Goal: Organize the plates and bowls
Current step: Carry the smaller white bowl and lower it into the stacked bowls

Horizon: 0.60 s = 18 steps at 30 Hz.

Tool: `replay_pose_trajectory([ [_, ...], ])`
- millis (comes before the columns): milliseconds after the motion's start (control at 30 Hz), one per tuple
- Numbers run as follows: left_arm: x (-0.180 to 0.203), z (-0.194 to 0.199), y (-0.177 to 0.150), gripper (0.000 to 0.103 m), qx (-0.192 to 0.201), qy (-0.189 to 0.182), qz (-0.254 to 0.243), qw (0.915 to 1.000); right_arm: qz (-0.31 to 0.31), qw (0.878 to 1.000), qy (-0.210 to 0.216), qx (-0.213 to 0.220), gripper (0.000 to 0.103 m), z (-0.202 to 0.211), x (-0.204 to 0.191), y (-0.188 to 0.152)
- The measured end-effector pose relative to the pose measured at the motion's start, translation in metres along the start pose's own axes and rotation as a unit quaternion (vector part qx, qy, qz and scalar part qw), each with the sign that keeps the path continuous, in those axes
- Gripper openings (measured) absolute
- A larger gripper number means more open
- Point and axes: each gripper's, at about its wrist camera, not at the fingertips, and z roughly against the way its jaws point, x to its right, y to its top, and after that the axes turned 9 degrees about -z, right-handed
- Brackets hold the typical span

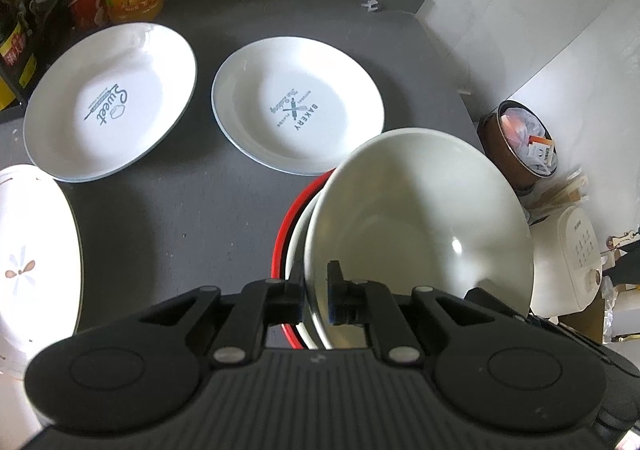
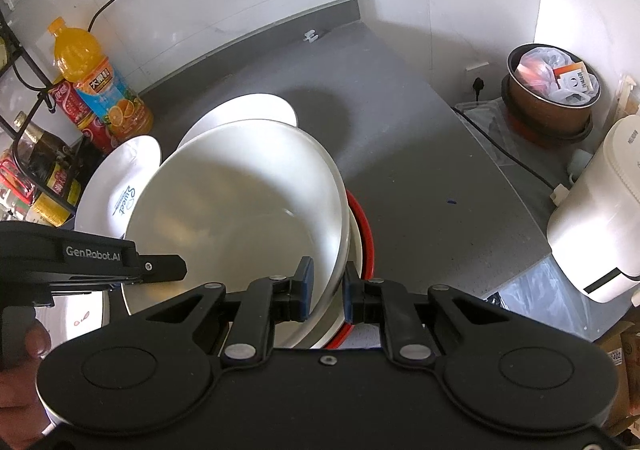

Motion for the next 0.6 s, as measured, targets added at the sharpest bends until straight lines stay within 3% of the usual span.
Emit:
replay_pose_trajectory([
  [200,-0.004,0.002,0.002,0.009,-0.016,-0.005,0.020,0.9997,0.001,1.000,-0.001,-0.005,0.015,-0.001,-0.001,0.002],
  [267,-0.004,0.005,0.003,0.017,-0.015,0.009,0.019,0.9997,0.002,1.000,0.001,-0.001,0.022,0.001,-0.002,0.002],
  [367,-0.005,0.008,0.005,0.022,-0.007,0.009,0.019,0.9998,0.006,1.000,-0.003,0.001,0.023,0.003,-0.003,0.005],
  [600,-0.007,0.007,0.003,0.024,-0.018,0.020,0.023,0.9994,0.001,1.000,0.013,0.015,0.027,0.017,0.001,0.011],
])
